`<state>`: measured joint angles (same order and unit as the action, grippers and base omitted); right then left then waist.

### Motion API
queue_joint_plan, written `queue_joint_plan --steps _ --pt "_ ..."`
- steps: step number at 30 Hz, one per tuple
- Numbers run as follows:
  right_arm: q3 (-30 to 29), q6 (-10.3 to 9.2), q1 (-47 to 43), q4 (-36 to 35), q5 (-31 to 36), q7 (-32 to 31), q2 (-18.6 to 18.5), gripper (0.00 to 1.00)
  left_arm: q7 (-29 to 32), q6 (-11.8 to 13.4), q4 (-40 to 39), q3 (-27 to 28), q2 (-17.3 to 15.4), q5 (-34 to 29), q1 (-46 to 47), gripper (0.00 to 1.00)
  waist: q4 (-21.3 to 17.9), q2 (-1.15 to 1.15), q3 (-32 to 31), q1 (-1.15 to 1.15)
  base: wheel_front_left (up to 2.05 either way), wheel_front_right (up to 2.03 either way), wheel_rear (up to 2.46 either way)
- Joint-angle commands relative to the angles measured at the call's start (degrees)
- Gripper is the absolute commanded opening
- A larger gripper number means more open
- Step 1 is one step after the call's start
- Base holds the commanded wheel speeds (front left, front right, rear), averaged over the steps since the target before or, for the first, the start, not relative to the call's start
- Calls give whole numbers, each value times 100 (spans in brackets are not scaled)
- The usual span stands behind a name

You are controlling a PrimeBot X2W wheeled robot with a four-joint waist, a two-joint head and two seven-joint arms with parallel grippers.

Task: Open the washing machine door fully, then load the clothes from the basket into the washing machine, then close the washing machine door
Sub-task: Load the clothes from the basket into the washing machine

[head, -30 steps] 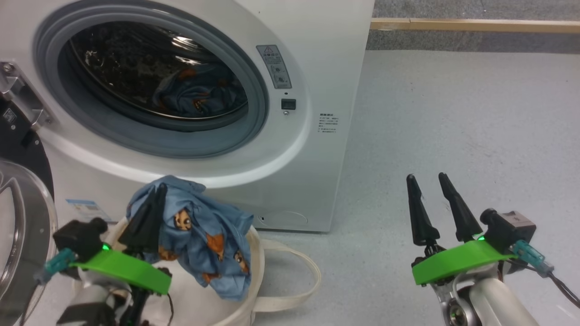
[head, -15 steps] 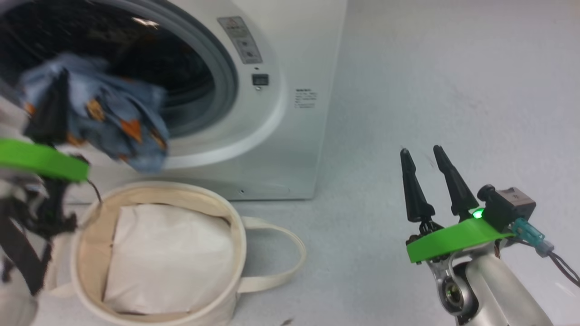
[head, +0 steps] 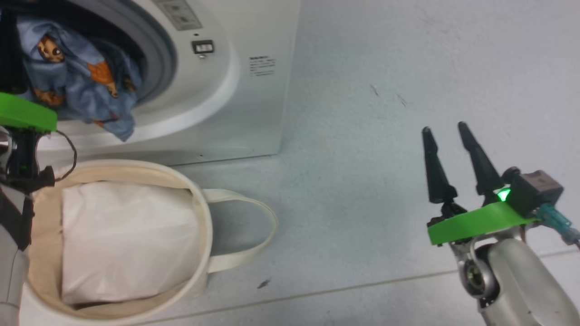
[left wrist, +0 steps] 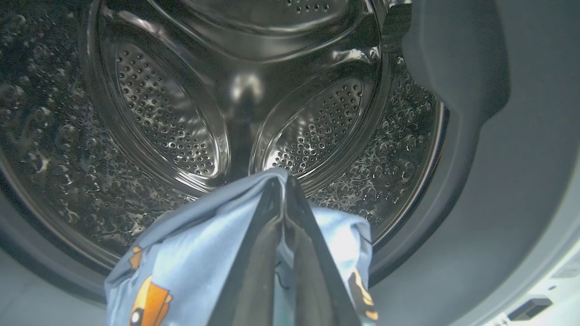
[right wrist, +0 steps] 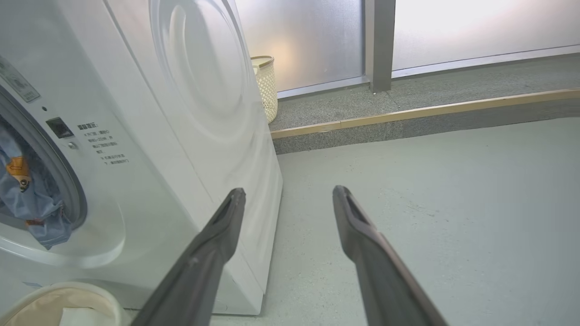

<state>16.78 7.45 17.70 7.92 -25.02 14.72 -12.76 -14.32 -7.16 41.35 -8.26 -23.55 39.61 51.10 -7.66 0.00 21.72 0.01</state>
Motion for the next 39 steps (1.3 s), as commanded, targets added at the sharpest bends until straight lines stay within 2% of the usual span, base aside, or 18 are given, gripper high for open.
queue_joint_plan --steps 1,6,12,23,27,33,39 --pt "21 3 -5 -215 43 28 -92 100 -68 -33 -110 251 -240 -105 274 0 -153 0 157 -1 0 0 0" --pt "-122 3 -155 -310 93 28 -218 100 -68 -33 332 409 -142 -440 582 0 -290 0 404 -1 0 0 0" --pt "-289 3 -233 -484 151 28 -297 100 -68 -33 754 423 -226 -716 1120 0 -410 0 759 -1 0 0 0" --pt "-604 3 -329 -774 261 28 -300 100 -68 -33 1023 358 -140 -1222 1985 0 -400 0 1295 -1 0 0 0" --pt "-619 3 -299 -831 287 28 -279 100 -68 -33 681 581 -171 -1454 2204 0 -461 0 1356 -1 0 0 0" --pt "-682 3 -279 -956 299 28 -250 100 -68 -33 -787 1400 -7 -1882 2155 0 -551 0 1451 -1 0 0 0" --pt "-653 3 -310 -918 309 28 -185 100 -68 -33 -413 1554 136 -2093 1916 0 -637 0 1456 -1 0 0 0"
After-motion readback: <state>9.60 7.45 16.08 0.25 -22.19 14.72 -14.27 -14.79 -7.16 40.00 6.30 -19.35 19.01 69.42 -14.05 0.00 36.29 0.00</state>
